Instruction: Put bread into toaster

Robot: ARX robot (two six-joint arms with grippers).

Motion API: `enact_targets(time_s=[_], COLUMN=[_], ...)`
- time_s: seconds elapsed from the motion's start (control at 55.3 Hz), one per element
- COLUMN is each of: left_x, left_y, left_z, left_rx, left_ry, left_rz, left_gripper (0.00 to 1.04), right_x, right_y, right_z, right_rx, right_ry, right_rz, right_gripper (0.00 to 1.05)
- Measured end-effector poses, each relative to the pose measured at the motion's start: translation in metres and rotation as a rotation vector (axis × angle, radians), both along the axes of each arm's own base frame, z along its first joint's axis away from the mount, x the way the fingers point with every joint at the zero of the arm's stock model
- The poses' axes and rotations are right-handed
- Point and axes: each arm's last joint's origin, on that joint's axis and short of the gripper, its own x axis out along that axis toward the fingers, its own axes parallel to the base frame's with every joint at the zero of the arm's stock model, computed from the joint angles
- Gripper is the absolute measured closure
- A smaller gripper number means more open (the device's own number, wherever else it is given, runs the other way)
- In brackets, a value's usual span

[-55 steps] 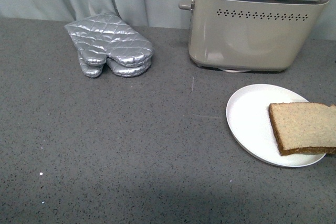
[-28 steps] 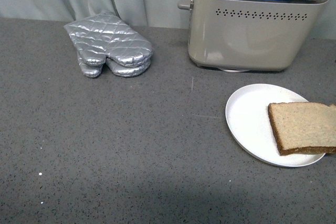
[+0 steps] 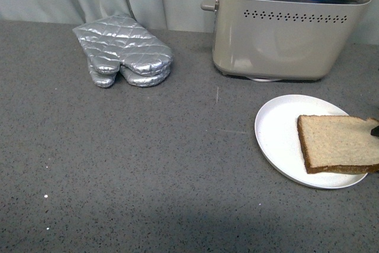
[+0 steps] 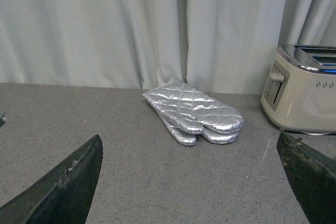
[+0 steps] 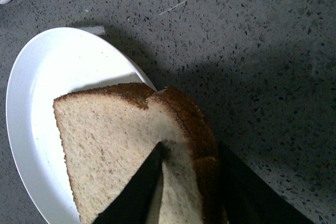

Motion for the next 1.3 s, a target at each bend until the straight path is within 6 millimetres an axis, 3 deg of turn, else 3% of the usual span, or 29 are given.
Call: enact_targets(time_s=[0.163, 0.325, 0.416, 0.542, 0.687, 0.777, 1.012, 1.157, 1.301], left_x=[0.0, 0.0, 0.0, 0.0, 0.0, 0.0, 0.0, 0.0, 0.0], left_y=[0.0, 0.0, 0.0, 0.0, 0.0, 0.0, 0.0, 0.0, 0.0], left_z=[0.0, 0.0, 0.0, 0.0, 0.0, 0.0, 0.0, 0.0, 0.0], left_rx=[0.0, 0.0, 0.0, 0.0, 0.0, 0.0, 0.0, 0.0, 0.0], left_ry=[0.0, 0.0, 0.0, 0.0, 0.0, 0.0, 0.0, 0.0, 0.0], left_rz=[0.0, 0.0, 0.0, 0.0, 0.0, 0.0, 0.0, 0.0, 0.0], left_gripper=[0.07, 0.07, 0.07, 0.07, 0.07, 0.07, 0.07, 0.07, 0.07], right_x=[-0.003, -0.013, -0.017, -0.023, -0.02, -0.011, 0.018, 0.036, 0.049], right_y=[0.0, 0.007, 0.018, 0.042, 0.068, 0.091, 0.14, 0.171, 0.184], right_z=[0.017, 0.053, 0.09, 0.158, 0.213, 0.237, 0.256, 0.247, 0.237], right_rx=[0.044, 0.135, 0.188, 0.267, 0.308, 0.324, 0.32, 0.323, 0.33], right_ry=[-0.011, -0.04, -0.089, -0.214, -0.345, -0.396, -0.421, -0.334, -0.313], right_rz=[-0.015, -0.056, -0.102, -0.247, -0.442, -0.611, -0.929, -1.005, -1.053], right_gripper=[1.04, 1.04, 1.04, 1.04, 1.04, 1.04, 1.04, 1.04, 1.04])
